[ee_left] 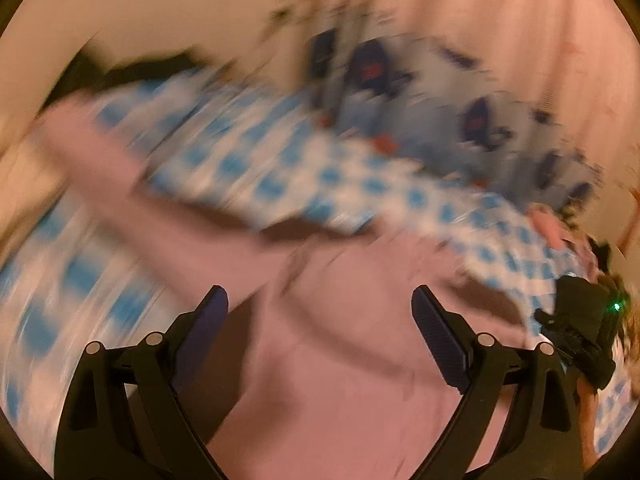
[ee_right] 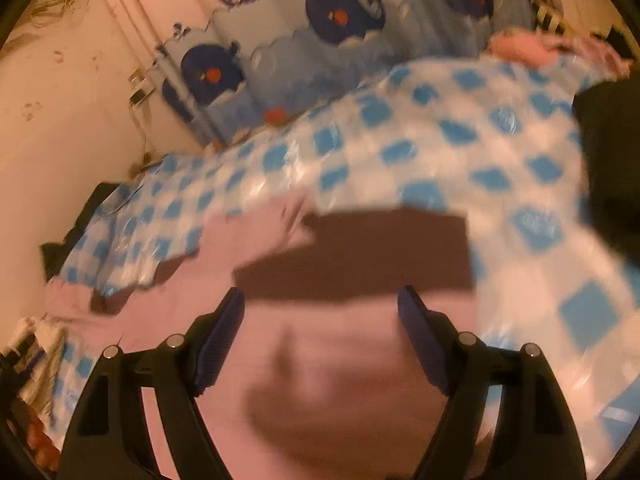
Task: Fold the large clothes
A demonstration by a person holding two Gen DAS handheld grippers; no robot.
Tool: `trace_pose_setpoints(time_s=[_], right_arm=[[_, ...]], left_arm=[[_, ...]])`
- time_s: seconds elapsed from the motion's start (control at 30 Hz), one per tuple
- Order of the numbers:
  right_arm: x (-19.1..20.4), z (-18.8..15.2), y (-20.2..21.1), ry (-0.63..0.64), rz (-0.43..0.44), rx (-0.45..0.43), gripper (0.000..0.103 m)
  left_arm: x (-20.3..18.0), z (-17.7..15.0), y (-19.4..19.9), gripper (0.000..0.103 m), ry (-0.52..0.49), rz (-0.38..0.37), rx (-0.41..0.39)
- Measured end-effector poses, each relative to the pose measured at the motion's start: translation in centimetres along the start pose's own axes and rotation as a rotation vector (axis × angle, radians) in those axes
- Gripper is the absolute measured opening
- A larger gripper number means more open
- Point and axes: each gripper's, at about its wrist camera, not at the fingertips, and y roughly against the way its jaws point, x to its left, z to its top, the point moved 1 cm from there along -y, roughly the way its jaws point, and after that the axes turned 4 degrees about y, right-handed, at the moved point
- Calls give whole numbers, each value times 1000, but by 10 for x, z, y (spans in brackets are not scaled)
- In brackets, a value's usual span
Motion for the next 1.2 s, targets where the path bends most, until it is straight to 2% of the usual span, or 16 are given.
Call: trace_pose_setpoints(time_s=[0.03, 0.1, 0.23, 0.27, 0.3, 0.37, 0.43, 0.5, 0.57, 0.63, 0.7, 0.83, 0.9, 1.0, 1.07, 1.2], right_arm=[[-5, 3, -4, -1, -20, 5, 76], [-12, 4, -20, 3, -87, 32, 76], [-38, -24, -65, 11, -205, 178, 76], [-43, -33, -76, 13, -214, 216, 76], [-43, -37, -78, 12, -208, 222, 77], [-37, -34, -73, 30, -215, 225, 77], [-28, -28, -54, 44, -219, 193, 77], [-19, -25, -17, 30, -160, 117, 77], [-11, -32, 16, 7, -100, 71, 79], [-2, -47, 48, -28, -26, 59, 81], [7, -71, 71, -73, 53, 81, 81], [37, -114, 88, -182, 205, 185, 81], [55, -132, 92, -209, 264, 224, 81], [90, -158, 96, -244, 356, 277, 81], [111, -175, 96, -221, 377, 285, 81], [128, -201, 70, -218, 391, 385, 81]], left_arm=[[-21, 8, -20, 89, -57, -16, -16], [-43, 13, -61, 89, -123, 21, 28], [-25, -2, -161, 89, -84, 155, 264], [-11, -17, -188, 89, -100, 242, 365], [1, -32, -210, 91, -122, 257, 458], [13, -49, -221, 93, -158, 235, 496], [9, -44, -215, 92, -179, 263, 499], [5, -34, -197, 92, -181, 257, 461], [8, -18, -159, 92, -165, 183, 375], [24, -3, -116, 92, -138, 146, 288], [53, 10, -84, 92, -89, 136, 249], [143, 49, -39, 92, 76, 207, 193], [203, 81, -12, 92, 215, 244, 122], [265, 123, 17, 92, 369, 256, 19], [298, 146, 30, 92, 426, 296, -42], [360, 173, 23, 92, 497, 366, -20]])
